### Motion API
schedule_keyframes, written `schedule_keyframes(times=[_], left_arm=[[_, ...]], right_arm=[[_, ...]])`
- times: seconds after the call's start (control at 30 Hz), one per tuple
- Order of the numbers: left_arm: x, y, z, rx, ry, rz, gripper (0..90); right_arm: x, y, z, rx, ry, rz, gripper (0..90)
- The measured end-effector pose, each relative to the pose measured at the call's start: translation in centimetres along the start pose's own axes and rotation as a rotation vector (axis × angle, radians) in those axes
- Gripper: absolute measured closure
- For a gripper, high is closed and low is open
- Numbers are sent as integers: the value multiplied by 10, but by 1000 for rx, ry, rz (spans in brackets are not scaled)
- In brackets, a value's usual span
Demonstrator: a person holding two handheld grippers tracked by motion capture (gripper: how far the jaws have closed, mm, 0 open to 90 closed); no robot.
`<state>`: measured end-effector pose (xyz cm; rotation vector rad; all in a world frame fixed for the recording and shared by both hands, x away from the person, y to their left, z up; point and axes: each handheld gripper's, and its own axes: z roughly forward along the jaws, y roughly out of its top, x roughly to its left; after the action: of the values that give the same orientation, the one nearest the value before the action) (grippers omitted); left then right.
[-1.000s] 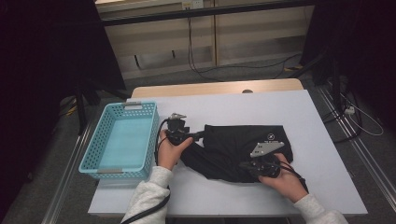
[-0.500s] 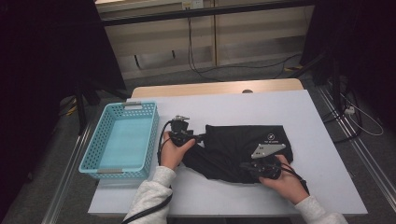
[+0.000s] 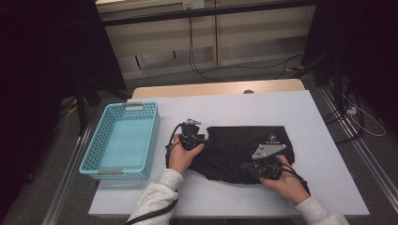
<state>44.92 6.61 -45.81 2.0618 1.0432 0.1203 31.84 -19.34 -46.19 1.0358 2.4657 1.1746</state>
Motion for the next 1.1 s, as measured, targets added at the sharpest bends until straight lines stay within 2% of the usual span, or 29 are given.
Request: schedule_keyframes(times=[0.1, 0.13, 0.2, 0.3, 0.4, 0.5, 0.57, 0.6, 0.63, 0.67, 0.7, 0.73, 0.8, 0.83, 0.87, 0.9, 0.93, 0.97, 1.0, 1.03, 1.07, 1.1], left_arm=[[-2, 0, 1, 9, 1, -1, 625], [-4, 0, 2, 15, -19, -3, 667], [-5, 0, 3, 16, -26, -5, 728], [-7, 2, 4, 13, -19, -5, 763], [-8, 3, 3, 14, -10, 1, 852], [-6, 4, 0, -5, -25, -7, 886], [-4, 8, -6, -46, -12, -19, 888], [2, 12, -17, -77, 2, -28, 890], [2, 12, -17, -77, 2, -28, 890], [9, 15, -29, -112, 8, -48, 892], [9, 15, -29, -112, 8, -48, 892], [16, 16, -39, -135, 25, -65, 891], [20, 16, -42, -146, 34, -73, 892], [25, 13, -44, -166, 55, -81, 887], [25, 13, -44, -166, 55, -81, 852], [27, 12, -44, -173, 100, -65, 852], [29, 10, -43, -166, 114, -72, 771], [31, 9, -43, -163, 115, -82, 771], [32, 8, -43, -161, 130, -81, 641], [32, 7, -43, -158, 146, -78, 641], [33, 7, -42, -153, 145, -84, 599], [34, 6, -41, -151, 142, -87, 599]], right_arm=[[0, 0, 0, 0, -3, -2, 867], [0, 0, 0, -1, -2, -2, 867], [0, 0, 0, 0, -2, -2, 867], [0, 0, 0, 1, -2, -4, 867], [1, 0, 0, 0, -2, -4, 868], [1, 0, 1, -2, -2, -4, 868], [0, 1, 1, -3, 0, 0, 869], [0, 2, 2, -6, -3, -1, 870], [0, 2, 2, -6, -3, -1, 870], [1, 4, 4, -8, -2, 5, 871], [1, 4, 6, -12, 3, 9, 871], [2, 5, 7, -16, 10, 11, 871], [3, 5, 9, -19, 16, 12, 871], [6, 6, 11, -26, 16, 6, 869], [7, 6, 12, -27, 15, -2, 869], [7, 6, 12, -27, 15, -2, 869], [8, 7, 13, -23, 16, -8, 859], [8, 7, 13, -23, 16, -8, 859], [6, 7, 12, -24, 23, 0, 847], [6, 7, 12, -24, 23, 0, 847], [4, 7, 11, -24, 25, 7, 821], [4, 7, 11, -24, 25, 7, 821]])
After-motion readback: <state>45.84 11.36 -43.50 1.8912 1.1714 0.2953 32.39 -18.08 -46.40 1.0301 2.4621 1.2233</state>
